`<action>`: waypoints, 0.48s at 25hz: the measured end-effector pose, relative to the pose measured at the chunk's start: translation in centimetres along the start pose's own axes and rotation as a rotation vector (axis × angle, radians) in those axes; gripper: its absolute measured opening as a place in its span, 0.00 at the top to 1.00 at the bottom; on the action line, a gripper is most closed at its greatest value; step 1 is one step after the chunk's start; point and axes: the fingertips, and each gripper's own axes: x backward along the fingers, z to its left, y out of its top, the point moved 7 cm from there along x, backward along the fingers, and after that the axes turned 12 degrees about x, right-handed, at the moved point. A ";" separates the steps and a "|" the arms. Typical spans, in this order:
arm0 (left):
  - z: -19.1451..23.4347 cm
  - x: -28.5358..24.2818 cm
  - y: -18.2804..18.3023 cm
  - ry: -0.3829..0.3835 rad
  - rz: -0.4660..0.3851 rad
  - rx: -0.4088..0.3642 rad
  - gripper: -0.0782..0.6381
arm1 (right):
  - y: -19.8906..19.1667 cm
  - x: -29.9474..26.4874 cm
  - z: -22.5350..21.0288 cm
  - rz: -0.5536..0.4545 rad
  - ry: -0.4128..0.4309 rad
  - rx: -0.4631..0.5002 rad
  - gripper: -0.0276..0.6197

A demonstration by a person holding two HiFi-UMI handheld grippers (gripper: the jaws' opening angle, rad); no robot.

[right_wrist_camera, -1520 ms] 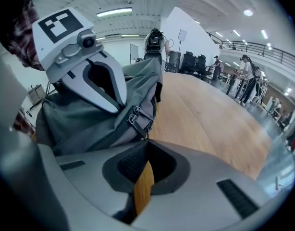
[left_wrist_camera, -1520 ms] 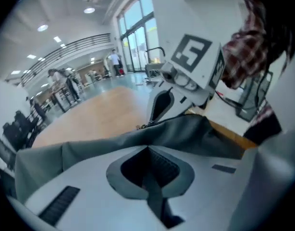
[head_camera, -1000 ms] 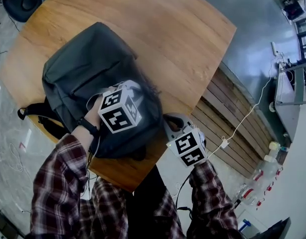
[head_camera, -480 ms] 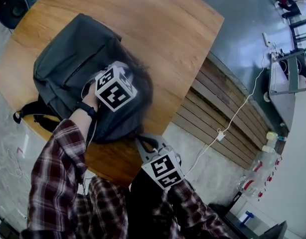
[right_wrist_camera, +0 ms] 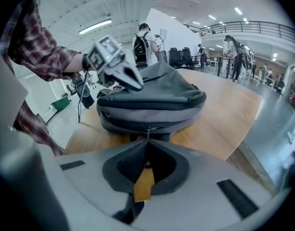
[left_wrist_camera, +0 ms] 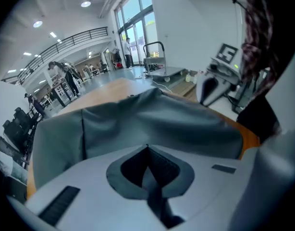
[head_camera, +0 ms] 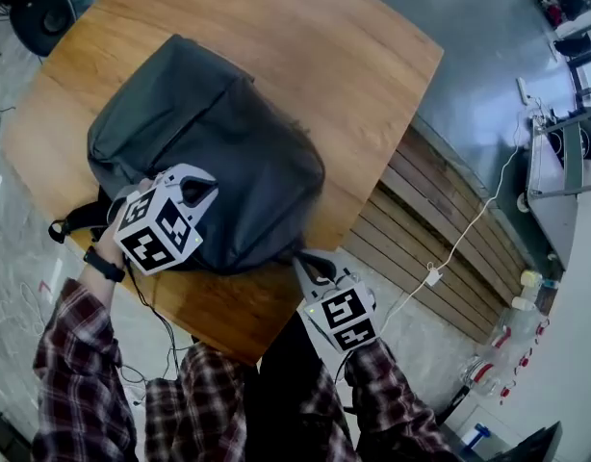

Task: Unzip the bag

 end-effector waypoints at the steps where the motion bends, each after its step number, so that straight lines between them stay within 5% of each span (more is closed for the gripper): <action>1: -0.3 0.3 -1.6 0.015 0.016 -0.013 0.88 | 0.0 0.0 -0.7 -0.002 -0.006 -0.001 0.94; 6: -2.1 0.1 -4.7 0.130 -0.026 0.120 0.88 | 1.4 -1.0 -3.6 0.005 -0.033 0.070 0.94; 12: -6.1 -0.2 -3.6 0.105 0.009 0.339 0.88 | 3.9 -3.1 -7.7 0.005 -0.075 0.121 0.94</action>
